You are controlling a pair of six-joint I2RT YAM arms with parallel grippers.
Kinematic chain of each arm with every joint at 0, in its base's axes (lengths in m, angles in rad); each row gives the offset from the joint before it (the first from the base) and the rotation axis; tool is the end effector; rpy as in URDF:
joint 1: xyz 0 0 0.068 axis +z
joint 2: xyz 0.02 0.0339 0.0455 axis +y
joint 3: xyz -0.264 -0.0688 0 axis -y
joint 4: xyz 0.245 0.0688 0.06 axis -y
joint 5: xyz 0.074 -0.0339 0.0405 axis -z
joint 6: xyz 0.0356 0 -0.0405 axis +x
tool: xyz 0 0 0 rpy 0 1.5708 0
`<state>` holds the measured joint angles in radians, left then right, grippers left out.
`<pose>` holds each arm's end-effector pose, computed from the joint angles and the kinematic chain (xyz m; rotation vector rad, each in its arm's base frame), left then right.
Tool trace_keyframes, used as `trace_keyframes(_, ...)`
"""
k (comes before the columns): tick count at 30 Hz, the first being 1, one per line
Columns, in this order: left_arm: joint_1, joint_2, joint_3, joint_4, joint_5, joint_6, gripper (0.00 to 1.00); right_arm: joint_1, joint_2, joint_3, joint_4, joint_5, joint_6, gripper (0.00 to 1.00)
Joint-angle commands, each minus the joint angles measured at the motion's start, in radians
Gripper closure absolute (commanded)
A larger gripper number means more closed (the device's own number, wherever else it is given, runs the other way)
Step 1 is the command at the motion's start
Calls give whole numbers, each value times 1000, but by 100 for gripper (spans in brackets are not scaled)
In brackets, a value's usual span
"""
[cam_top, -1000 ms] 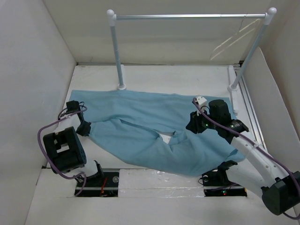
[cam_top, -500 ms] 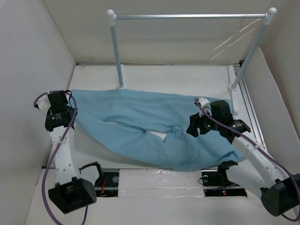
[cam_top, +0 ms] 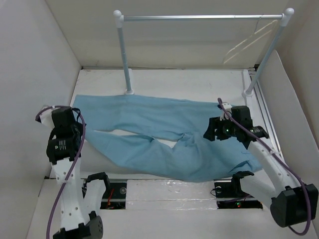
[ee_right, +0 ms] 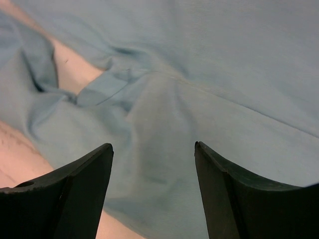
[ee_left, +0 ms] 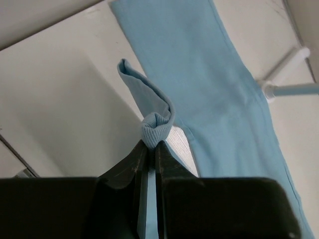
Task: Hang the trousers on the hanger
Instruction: Fold the trousers
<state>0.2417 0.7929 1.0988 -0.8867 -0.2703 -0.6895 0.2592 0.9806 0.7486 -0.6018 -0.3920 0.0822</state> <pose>0.1345 0.0429 0.3731 -1.0921 1.8265 0.0270 0.1871 0.0637 0.2557 -0.3967 2.3824 0.6291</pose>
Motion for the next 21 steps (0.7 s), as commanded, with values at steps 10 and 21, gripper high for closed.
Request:
trace_keyframes(10,-183,17,35,216,17,295,100,-660,40,57,-144,335,114,34)
trace_keyframes(21,-254,-43,-10,244,194,190,100,-992,224,175,-323,510,186,38)
